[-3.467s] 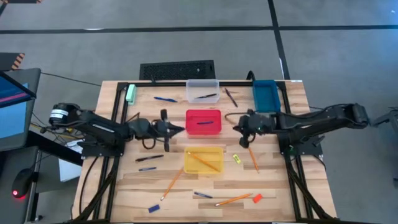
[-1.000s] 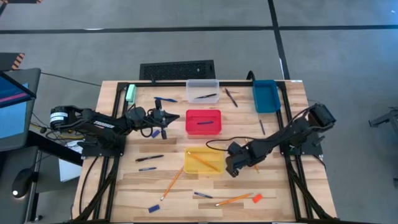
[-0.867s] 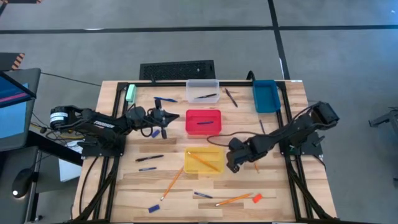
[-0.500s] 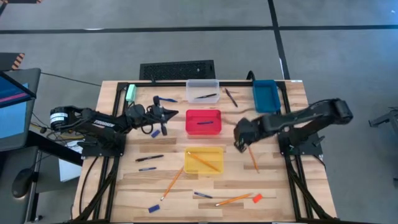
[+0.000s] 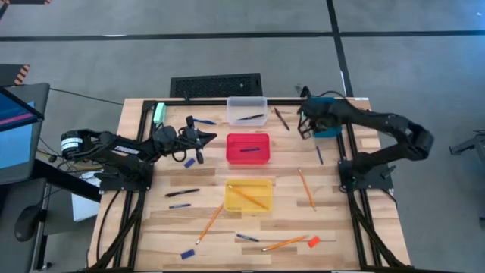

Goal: Sort crayons/erasers/pens/pencils in bins
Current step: Put the green eraser into the blue bin

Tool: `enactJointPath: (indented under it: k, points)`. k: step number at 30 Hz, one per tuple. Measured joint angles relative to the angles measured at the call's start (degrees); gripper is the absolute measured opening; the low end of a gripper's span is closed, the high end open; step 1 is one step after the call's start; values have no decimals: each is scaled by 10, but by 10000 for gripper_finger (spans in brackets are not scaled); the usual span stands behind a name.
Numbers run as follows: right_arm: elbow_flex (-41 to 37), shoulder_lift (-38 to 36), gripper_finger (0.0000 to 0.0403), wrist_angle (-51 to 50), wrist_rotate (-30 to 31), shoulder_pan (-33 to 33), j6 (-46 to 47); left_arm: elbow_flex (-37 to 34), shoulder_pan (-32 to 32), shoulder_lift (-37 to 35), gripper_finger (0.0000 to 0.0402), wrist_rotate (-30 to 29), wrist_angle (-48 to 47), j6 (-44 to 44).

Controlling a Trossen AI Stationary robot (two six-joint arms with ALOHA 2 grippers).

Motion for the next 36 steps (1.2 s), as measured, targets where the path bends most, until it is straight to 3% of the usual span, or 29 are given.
enactJointPath:
  k: [7,15,31,36]
  points:
    - [0,67,61,121,10,-118,-78,0,0,0,0,0,-7,0]
    - [0,171,61,219,-2,-180,-117,0,0,0,0,0,-13,0]
    - [20,218,62,239,-1,-195,-133,0,0,0,0,2,-21,-3]
    - [20,217,90,239,0,-193,-133,0,0,0,0,4,-24,-3]
